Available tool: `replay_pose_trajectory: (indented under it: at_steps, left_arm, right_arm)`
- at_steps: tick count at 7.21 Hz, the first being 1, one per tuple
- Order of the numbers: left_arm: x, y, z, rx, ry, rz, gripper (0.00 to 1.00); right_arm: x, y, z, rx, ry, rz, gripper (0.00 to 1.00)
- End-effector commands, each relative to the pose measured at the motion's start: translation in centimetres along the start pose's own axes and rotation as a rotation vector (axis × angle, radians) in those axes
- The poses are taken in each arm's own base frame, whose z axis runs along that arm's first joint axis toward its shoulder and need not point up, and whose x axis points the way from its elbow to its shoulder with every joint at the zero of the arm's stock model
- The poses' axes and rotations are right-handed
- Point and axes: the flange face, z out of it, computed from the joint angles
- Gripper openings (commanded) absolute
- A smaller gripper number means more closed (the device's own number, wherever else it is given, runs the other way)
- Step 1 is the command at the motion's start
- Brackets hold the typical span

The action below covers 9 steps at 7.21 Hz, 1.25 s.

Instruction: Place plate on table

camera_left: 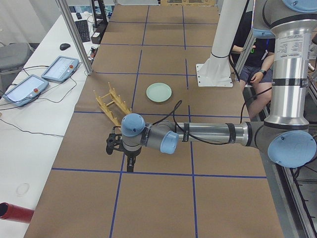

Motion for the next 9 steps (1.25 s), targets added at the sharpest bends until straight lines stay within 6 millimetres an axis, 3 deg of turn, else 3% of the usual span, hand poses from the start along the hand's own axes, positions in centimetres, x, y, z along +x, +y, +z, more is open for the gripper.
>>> replay_pose_trajectory:
  at_steps: [1,2,4,7,9]
  left_arm:
    - [-2.5,2.3,0.9,-0.083,-0.023,-0.127,1.0]
    - [-4.1,3.4,0.7,-0.083,-0.028,-0.157,1.0]
    - [-4.8,4.1,1.2,-0.095,-0.037,-0.156,1.0]
    - [-3.4,3.0,0.2,-0.071,-0.029,-0.129,1.0]
    - [-2.2,3.5,-1.2,-0.061,-0.025,-0.121,1.0]
  right_arm:
    - [0.0,0.0,0.0,0.0,0.0,0.0,1.0]
    - [-0.1,0.0,0.0,-0.001,0.0,-0.001,1.0]
    - [0.0,0.0,0.0,0.0,0.0,0.0,1.0]
    - [0.0,0.0,0.0,0.0,0.0,0.002,1.0]
    - [0.0,0.0,0.0,0.0,0.0,0.0,1.0]
